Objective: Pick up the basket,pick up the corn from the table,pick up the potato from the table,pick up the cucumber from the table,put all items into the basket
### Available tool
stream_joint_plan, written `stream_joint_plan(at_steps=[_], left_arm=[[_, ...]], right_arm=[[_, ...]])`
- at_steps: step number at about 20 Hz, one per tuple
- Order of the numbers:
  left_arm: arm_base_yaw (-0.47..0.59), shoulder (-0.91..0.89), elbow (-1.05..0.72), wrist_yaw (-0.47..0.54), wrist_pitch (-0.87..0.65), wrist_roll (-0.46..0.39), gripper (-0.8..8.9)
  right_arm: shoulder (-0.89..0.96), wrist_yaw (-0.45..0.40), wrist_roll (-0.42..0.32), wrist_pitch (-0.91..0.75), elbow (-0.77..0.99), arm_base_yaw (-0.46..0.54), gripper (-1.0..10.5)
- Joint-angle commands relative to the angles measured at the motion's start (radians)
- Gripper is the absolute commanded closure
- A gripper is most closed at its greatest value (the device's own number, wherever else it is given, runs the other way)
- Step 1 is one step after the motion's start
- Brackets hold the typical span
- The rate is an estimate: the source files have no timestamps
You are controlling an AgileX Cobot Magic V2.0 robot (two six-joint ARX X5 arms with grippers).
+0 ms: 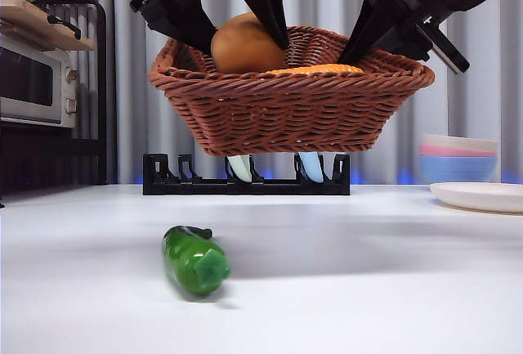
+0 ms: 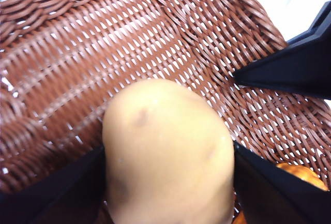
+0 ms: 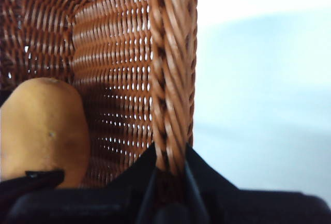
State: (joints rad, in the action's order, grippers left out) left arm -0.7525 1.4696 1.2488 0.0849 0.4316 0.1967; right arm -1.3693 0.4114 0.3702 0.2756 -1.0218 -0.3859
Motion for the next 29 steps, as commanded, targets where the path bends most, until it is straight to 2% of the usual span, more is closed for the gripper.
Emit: stream_joint_plan(at_steps=[1, 4, 9, 13, 16, 18, 20, 23, 29], left_arm=[[-0.001, -0.003, -0.002, -0.013, 0.004, 0.02, 2.5], [-0.027, -0.061, 0.036, -0.013, 0.09, 0.017, 2.51], [-0.094, -0.286, 0.168, -0.006, 0.389, 0.041, 2.51], [-0.153, -0.417, 0.162, 0.0, 0.561, 0.073, 2.51], [-0.175, -0.424, 0.093, 0.075, 0.654, 0.137, 2.51], [-0.191, -0.424, -0.013, 0.11, 0.633, 0.207, 2.52], [-0.196, -0.424, -0.136, 0.092, 0.558, 0.278, 2.52], [-0.194, -0.401, -0.301, 0.065, 0.388, 0.354, 2.52], [-0.148, -0.146, -0.347, 0.062, 0.159, 0.383, 2.52]], right_arm=[[0.004, 0.009, 0.006, -0.013, 0.0, -0.002, 9.5], [0.004, 0.007, 0.004, -0.006, 0.0, 0.001, 9.5], [0.004, 0.005, 0.003, -0.024, 0.0, 0.039, 9.5], [0.004, 0.011, 0.025, -0.066, -0.001, 0.089, 9.5], [0.004, 0.011, 0.025, -0.067, -0.003, 0.125, 9.5], [0.004, 0.037, 0.025, -0.066, -0.005, 0.144, 9.5], [0.004, 0.09, 0.025, -0.066, -0.007, 0.165, 9.5], [0.005, 0.088, 0.025, -0.066, -0.013, 0.179, 9.5], [0.006, 0.087, 0.025, -0.066, -0.014, 0.197, 9.5]])
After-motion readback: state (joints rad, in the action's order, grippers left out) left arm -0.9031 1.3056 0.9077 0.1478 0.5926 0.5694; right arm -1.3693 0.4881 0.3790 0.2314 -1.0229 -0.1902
